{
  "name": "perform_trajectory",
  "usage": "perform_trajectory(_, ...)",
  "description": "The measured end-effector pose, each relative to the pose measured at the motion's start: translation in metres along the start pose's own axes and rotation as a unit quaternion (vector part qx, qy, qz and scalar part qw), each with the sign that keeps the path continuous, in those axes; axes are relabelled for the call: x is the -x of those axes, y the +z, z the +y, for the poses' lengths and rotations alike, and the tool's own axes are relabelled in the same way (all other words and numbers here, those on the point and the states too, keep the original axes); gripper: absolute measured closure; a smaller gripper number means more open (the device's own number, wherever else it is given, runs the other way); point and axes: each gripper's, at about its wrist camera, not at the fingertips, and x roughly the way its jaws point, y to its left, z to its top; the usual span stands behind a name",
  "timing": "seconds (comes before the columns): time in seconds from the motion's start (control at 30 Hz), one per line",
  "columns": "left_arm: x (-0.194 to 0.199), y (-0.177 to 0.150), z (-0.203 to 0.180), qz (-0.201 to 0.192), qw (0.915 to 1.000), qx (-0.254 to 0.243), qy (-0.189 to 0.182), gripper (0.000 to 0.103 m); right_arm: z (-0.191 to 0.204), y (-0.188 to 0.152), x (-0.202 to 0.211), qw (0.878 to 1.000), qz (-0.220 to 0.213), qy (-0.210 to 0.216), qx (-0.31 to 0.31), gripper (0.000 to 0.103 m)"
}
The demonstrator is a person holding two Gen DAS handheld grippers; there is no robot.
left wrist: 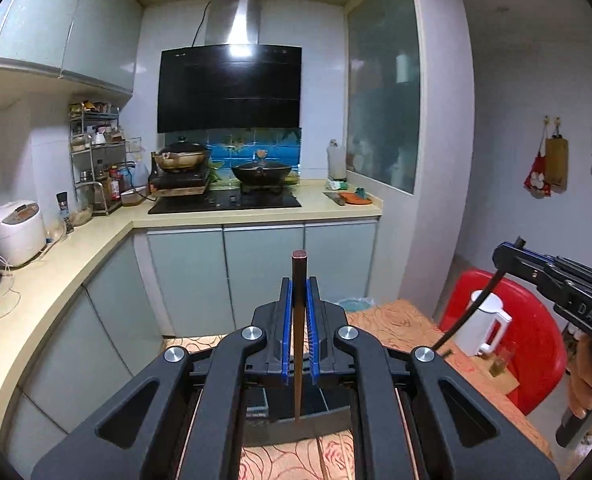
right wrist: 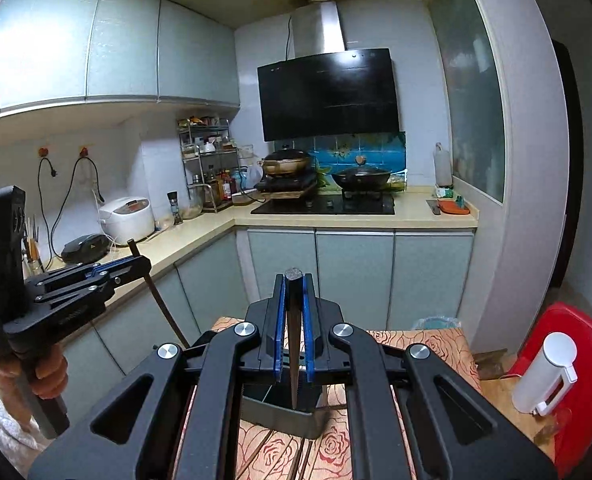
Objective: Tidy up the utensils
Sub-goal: 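Carry both held chopsticks to the black caddy and lower them into it, then open both tools to release the chopsticks and pull them back from the caddy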
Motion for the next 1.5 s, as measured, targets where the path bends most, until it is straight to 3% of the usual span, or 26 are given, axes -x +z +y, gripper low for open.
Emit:
perform_trajectory(0.23, -0.03, -0.002, -0.001, -0.008, 0.9999, 0.008, 0.006, 0.096, -0.004, -0.004, -0.031, 1.0, 0.01, -0.011, -0.007, 0.095)
perform_trajectory(0.6, -0.081, -0.053, 0.01, 0.049, 0.9985, 0.018, 0.018, 0.096, -0.001, -0.042, -0.079, 0.998, 0.056, -0.014, -0.003, 0.095)
perform_trajectory(0.87, -0.084, -0.069, 0.017, 0.062, 0.9976, 0.024, 0.02, 0.095, -0.002, -0.056, -0.092, 0.997, 0.071, -0.01, -0.008, 0.092)
perform_trajectory(0.9, -0.083, -0.068, 0.017, 0.062, 0.9975, 0.026, 0.022, 0.088, -0.002, -0.057, -0.092, 0.997, 0.07, -0.01, -0.007, 0.092)
perform_trajectory(0.93, -0.081, -0.068, 0.017, 0.063, 0.9973, 0.029, 0.023, 0.069, -0.001, -0.056, -0.092, 0.998, 0.069, -0.011, -0.007, 0.081)
perform_trajectory(0.97, -0.079, -0.067, 0.018, 0.061, 0.9973, 0.033, 0.025, 0.058, -0.002, -0.054, -0.091, 0.998, 0.067, -0.014, -0.009, 0.06)
perform_trajectory(1.0, -0.074, -0.066, 0.02, 0.052, 0.9974, 0.039, 0.032, 0.045, -0.004, -0.053, -0.087, 0.998, 0.059, -0.02, -0.015, 0.048)
perform_trajectory(1.03, -0.071, -0.064, 0.02, 0.047, 0.9975, 0.041, 0.033, 0.043, -0.005, -0.051, -0.083, 0.998, 0.048, -0.027, -0.02, 0.036)
perform_trajectory(1.23, -0.047, -0.062, 0.015, 0.033, 0.9986, 0.03, 0.029, 0.03, -0.006, -0.046, -0.06, 0.999, 0.021, -0.035, -0.009, 0.035)
perform_trajectory(1.5, -0.017, -0.083, 0.011, 0.027, 0.999, 0.022, 0.027, 0.024, -0.009, -0.053, -0.02, 0.999, 0.002, -0.041, 0.01, 0.035)
